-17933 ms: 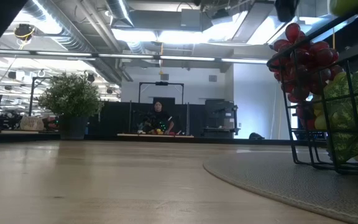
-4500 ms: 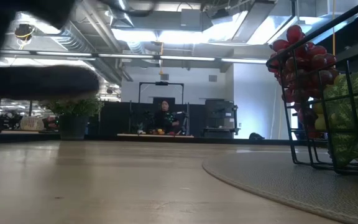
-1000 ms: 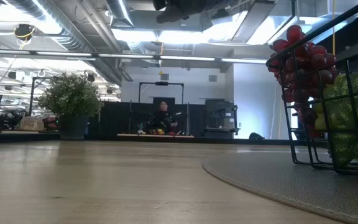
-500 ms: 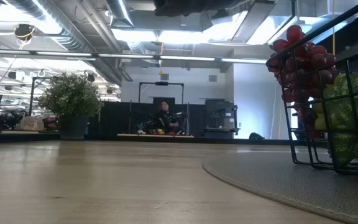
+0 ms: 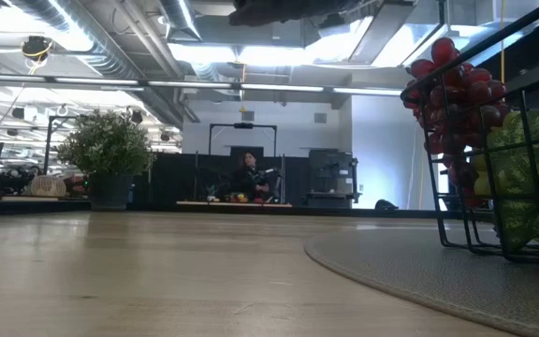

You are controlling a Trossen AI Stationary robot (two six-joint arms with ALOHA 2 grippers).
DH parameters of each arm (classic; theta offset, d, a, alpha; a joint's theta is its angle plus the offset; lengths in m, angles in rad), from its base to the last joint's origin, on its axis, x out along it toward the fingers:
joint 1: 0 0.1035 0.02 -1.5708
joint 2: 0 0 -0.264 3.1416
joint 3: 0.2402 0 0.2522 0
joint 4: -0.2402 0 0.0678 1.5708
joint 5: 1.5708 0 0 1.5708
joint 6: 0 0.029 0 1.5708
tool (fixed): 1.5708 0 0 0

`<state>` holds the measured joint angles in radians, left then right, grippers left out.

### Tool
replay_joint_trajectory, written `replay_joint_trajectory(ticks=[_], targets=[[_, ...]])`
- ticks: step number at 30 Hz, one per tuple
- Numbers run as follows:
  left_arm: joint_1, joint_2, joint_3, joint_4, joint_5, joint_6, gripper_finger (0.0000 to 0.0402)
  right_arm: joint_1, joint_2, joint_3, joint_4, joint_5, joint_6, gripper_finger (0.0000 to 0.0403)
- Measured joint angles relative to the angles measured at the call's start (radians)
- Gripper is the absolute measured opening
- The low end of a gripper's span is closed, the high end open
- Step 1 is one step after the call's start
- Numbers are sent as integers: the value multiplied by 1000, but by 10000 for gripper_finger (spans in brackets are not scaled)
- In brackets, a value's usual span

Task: Build produce basket
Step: Put the eggplant into the wire basket

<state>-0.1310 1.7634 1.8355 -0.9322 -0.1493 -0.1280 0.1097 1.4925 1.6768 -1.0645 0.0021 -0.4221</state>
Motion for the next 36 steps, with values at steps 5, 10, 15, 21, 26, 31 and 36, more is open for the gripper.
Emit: replay_joint_trajectory(ticks=[5, 10, 15, 21, 26, 31, 36], targets=[[0, 0, 0, -49, -1, -27, 118, 0, 0, 0, -2, 5, 2, 127], [0, 0, 0, -137, 1, -72, 119, 0, 0, 0, -8, 8, 2, 127], [0, 0, 0, -218, 2, -112, 119, 0, -1, 1, -9, 8, 2, 127], [0, -1, 0, -248, 1, -152, 119, 0, -2, 2, -12, 8, 2, 127], [0, -26, -1, -266, 0, -169, 119, 0, -2, 2, -32, 7, 2, 117], [-1, -83, -1, -315, -9, -200, 119, 0, -3, 2, -42, 6, 26, 97], [-13, -132, -3, -360, -56, -254, 119, 3, -5, 11, -96, 4, 63, 84]])
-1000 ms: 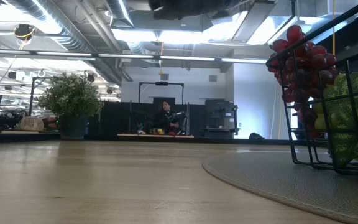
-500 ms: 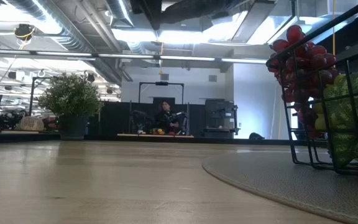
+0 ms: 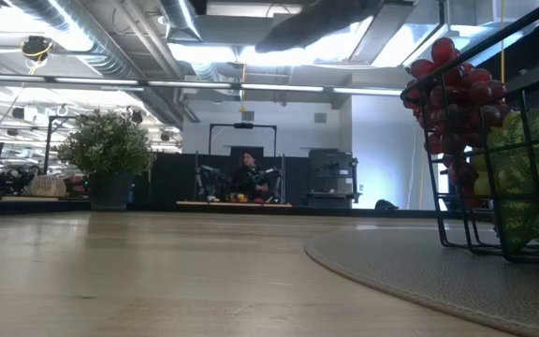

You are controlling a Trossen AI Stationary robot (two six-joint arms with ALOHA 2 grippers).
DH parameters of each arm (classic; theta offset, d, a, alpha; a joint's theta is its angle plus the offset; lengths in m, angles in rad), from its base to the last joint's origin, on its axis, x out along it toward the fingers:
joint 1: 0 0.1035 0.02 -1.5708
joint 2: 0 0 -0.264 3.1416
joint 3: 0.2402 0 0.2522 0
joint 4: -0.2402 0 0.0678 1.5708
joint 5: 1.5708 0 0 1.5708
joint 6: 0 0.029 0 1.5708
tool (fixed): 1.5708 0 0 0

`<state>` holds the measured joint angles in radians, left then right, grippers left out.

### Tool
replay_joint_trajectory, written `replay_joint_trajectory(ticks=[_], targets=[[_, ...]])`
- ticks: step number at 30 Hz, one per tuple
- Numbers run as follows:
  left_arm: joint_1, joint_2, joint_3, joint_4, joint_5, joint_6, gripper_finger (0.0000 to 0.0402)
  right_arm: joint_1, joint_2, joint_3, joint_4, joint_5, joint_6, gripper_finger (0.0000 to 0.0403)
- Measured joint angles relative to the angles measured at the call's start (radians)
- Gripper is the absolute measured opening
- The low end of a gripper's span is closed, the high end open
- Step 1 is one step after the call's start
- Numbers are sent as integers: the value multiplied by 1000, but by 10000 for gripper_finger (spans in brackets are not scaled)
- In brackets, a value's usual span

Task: Build produce basket
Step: Put the eggplant into the wire basket

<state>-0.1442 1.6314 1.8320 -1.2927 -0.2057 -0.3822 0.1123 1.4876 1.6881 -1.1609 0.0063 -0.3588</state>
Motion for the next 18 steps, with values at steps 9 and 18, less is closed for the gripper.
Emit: replay_joint_trajectory(ticks=[9, 18], targets=[[-29, -63, 2, -12, -74, -35, 119, 36, -7, 115, -101, 0, 64, 47], [-30, -64, 2, -8, -76, -35, 119, 128, -11, 197, -309, -3, 214, 14]])
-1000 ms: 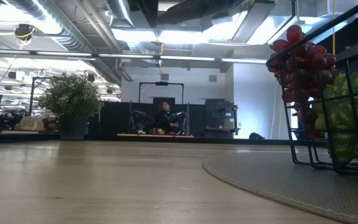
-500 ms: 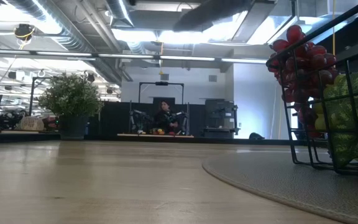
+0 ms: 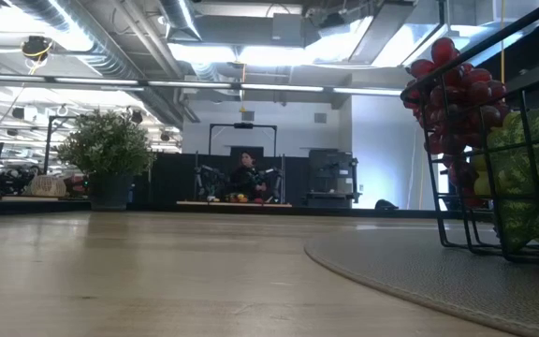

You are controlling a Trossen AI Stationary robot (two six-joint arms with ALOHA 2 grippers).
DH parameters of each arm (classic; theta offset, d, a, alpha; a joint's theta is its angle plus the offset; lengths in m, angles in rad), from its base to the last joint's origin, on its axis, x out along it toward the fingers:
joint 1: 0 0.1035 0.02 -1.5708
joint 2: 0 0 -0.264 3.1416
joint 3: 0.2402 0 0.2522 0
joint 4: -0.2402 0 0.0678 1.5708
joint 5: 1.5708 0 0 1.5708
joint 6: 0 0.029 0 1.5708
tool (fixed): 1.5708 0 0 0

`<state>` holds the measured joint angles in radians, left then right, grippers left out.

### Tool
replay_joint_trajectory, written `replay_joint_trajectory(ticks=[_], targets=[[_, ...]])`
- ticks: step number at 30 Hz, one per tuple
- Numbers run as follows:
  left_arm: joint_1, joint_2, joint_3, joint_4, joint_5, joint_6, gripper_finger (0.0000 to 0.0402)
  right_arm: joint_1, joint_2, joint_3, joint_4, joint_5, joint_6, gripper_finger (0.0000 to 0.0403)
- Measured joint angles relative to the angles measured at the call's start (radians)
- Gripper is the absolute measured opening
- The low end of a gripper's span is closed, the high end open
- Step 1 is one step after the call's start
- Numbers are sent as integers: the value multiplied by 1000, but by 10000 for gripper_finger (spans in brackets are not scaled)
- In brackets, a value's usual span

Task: Build produce basket
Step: Put the eggplant into the wire basket, then return to Home Position

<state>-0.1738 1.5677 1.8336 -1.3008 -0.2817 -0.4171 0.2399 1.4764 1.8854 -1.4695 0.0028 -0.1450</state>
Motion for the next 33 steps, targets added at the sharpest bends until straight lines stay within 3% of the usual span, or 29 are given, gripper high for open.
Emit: replay_joint_trajectory(ticks=[9, 13, 25, 29, 33], targets=[[0, 0, 0, 1, -16, 8, 119, 124, -6, -7, -104, -99, 191, 1], [1, 0, 0, 3, -16, 8, 119, 142, -7, -7, -103, -45, 210, 0], [1, 0, 0, 3, -26, 7, 117, 143, -7, -7, -102, -20, 216, 0], [-7, 0, 0, -5, -100, 33, 91, 142, -17, -6, -95, -10, 215, 0], [-28, -32, -3, -56, -146, 58, 43, 136, -66, -5, -76, 68, 228, 0]])
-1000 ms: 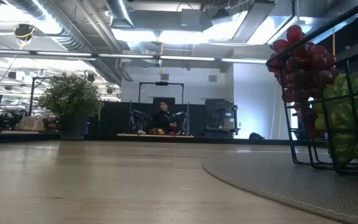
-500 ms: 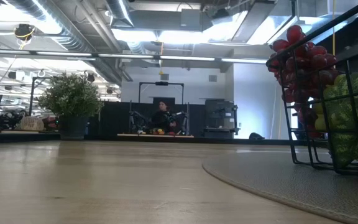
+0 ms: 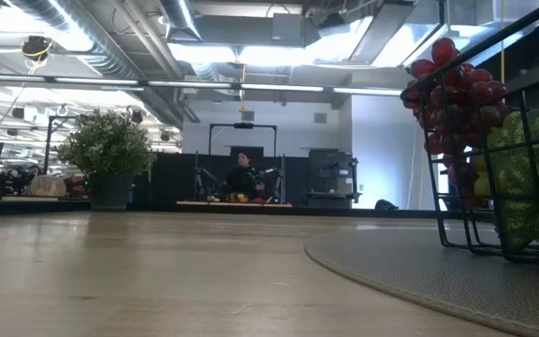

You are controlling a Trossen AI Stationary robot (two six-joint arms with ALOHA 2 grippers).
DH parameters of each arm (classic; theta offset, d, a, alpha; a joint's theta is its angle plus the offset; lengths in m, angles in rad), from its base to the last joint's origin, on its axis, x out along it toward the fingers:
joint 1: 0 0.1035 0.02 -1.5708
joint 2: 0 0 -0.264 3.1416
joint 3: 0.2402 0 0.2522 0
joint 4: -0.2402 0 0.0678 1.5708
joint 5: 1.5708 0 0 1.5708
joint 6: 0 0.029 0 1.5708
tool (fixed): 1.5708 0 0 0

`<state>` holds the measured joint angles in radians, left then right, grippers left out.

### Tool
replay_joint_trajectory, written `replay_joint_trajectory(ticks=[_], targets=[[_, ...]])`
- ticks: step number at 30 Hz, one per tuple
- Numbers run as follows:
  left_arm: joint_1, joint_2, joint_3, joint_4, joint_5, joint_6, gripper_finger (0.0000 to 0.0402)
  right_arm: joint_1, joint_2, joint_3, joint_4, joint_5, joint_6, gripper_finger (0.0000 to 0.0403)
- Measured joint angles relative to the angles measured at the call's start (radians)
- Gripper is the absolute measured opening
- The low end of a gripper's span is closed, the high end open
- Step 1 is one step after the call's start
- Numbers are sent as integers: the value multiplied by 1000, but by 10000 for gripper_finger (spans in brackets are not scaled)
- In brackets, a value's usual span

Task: Build produce basket
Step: Return to Home Position

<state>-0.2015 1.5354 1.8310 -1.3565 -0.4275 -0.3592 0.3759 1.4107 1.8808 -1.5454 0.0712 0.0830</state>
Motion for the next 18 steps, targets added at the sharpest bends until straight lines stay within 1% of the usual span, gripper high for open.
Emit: replay_joint_trajectory(ticks=[2, 3, 6, 10, 14, 18], targets=[[-11, -21, 4, -21, -33, 0, 15, -1, -35, 1, 9, 32, 18, 0], [-18, -29, 3, -42, -51, -2, 8, -1, -53, 1, 13, 46, 19, 0], [-41, -56, 0, -108, -96, -43, 7, -1, -128, 1, 41, 65, 26, 0], [-79, -145, -16, -165, -116, -129, 1, -1, -236, -25, 131, 68, 44, 0], [-137, -256, -97, -159, -116, -193, 1, -1, -347, -124, 233, 68, 71, 0], [-197, -400, -235, -121, -145, -307, 1, -1, -466, -285, 368, 68, 72, 0]])
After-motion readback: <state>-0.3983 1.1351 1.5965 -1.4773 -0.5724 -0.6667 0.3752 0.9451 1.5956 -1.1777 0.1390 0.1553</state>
